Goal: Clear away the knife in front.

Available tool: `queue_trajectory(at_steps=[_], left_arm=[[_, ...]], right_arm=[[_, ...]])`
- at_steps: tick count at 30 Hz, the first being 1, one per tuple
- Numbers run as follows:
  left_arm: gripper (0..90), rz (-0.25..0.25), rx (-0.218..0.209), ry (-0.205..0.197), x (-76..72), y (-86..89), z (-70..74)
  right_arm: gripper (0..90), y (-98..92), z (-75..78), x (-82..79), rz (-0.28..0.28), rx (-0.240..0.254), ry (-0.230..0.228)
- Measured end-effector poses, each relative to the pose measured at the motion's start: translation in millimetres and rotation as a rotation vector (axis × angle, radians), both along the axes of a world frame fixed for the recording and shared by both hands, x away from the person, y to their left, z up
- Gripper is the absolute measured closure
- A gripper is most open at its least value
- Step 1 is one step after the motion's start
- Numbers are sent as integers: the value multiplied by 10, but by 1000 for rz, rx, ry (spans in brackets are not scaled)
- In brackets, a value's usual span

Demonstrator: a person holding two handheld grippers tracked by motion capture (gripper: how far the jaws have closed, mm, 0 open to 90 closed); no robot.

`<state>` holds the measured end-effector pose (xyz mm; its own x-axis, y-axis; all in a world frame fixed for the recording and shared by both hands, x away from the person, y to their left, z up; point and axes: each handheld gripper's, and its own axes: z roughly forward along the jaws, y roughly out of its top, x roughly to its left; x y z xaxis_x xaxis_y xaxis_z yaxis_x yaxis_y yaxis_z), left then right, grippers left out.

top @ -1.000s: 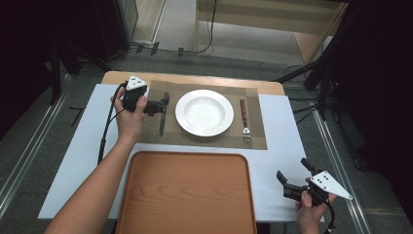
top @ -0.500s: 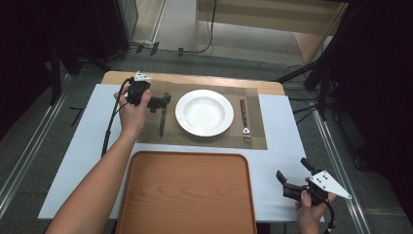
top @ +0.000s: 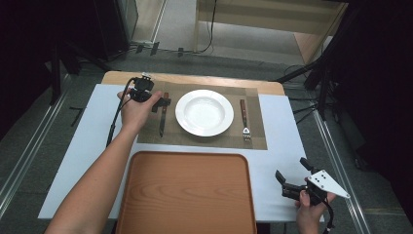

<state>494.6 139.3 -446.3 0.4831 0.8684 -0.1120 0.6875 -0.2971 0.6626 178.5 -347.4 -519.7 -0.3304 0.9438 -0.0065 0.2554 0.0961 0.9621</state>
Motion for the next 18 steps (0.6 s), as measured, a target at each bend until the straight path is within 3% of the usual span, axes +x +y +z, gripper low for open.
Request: queue_trajectory(at_steps=[6,9,13,18], left_arm=[[138,54,63,28,40,-43,-34],[164,49,78,59,58,-82,-51],[272,53,108,75,68,-131,-63],[387,26,99,129,89,-152,-103]], right_arm=[[0,-1,-1,2,1,0,1],[0,0,-2,5,0,-3,1],[0,4,-2,6,-4,-6,1],[0,6,-2,6,-5,-8,4]])
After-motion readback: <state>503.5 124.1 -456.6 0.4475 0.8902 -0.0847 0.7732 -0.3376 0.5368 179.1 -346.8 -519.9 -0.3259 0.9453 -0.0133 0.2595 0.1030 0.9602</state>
